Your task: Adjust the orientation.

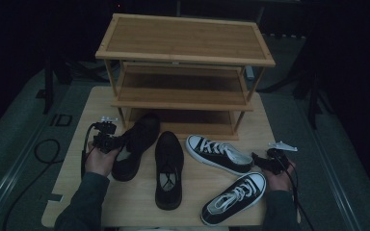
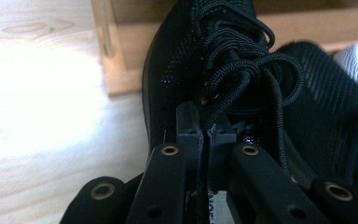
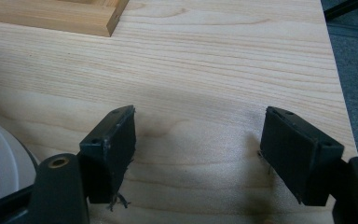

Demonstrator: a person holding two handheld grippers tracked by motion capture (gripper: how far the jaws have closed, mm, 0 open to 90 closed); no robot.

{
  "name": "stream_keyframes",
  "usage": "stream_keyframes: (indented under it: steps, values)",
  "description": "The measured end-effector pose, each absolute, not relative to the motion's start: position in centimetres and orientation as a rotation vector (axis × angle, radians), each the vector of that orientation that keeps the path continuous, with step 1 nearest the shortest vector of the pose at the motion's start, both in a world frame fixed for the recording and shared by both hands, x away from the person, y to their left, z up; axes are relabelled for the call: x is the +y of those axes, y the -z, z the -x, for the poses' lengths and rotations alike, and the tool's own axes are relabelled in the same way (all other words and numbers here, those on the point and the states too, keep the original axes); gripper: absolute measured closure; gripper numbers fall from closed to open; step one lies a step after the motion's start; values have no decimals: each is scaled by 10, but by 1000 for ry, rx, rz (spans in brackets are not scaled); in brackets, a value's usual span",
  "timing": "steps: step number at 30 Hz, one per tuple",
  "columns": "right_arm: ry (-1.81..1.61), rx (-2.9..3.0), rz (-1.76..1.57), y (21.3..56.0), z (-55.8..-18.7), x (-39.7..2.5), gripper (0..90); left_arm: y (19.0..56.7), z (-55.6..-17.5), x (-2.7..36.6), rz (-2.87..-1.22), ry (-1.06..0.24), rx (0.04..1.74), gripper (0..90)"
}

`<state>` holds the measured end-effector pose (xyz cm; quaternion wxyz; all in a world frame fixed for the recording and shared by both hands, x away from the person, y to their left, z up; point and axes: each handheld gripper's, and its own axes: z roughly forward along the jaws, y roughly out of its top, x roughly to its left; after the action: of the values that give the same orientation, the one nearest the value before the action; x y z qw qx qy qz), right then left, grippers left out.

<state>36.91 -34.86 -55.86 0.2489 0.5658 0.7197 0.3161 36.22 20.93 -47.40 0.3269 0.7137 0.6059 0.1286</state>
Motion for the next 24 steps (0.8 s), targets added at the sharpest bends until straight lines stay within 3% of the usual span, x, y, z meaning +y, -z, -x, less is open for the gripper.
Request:
stream_keyframes:
  steps: [20,24]
  values:
    - [-860,1963,-1537,559,-370,-349,262,477,-394,191,-1650,-463,1726,863]
    - [-861,1964,-1537,559,-370,-349,261,476,-395,187,-1698,-478,1685,792]
